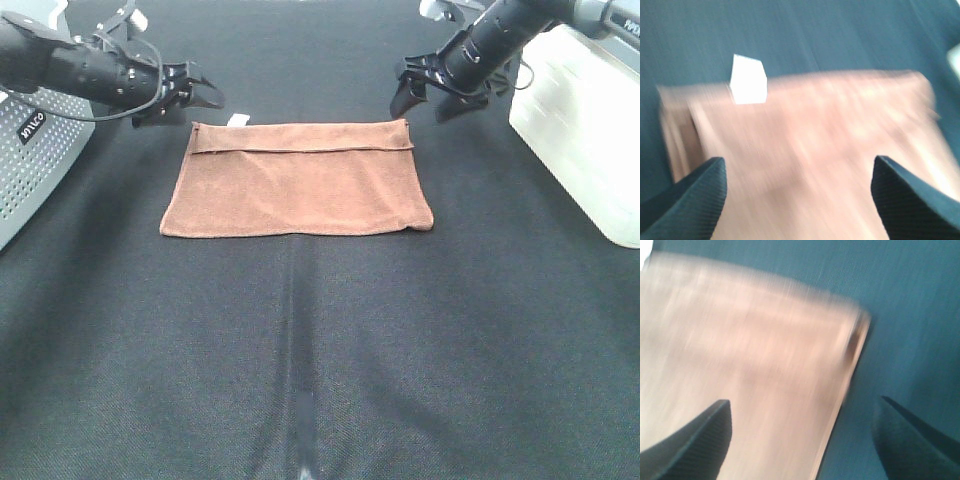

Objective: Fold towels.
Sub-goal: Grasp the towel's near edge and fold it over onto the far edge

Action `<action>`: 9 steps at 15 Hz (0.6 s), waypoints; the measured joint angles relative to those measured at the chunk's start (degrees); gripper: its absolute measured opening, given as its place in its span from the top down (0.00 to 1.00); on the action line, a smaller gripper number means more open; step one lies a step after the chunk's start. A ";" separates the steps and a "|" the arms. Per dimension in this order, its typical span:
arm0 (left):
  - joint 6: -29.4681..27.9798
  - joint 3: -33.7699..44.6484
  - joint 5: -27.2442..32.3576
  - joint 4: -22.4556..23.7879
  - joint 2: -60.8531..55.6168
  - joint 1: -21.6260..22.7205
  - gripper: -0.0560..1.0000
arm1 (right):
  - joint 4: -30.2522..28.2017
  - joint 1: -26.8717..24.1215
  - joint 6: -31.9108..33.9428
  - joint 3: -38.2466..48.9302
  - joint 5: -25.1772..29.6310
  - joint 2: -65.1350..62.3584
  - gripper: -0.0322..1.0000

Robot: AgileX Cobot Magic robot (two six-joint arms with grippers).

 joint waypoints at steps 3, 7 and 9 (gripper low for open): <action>-8.14 0.00 7.68 5.73 -1.15 0.40 0.23 | -1.03 0.00 3.55 0.00 8.59 -0.34 0.26; -14.44 0.00 15.07 11.40 -2.81 0.40 0.23 | -1.32 0.00 5.79 0.00 9.34 -0.40 0.26; -18.91 2.06 17.48 15.53 -3.67 0.06 0.23 | -1.32 0.00 7.68 1.20 9.34 -1.15 0.26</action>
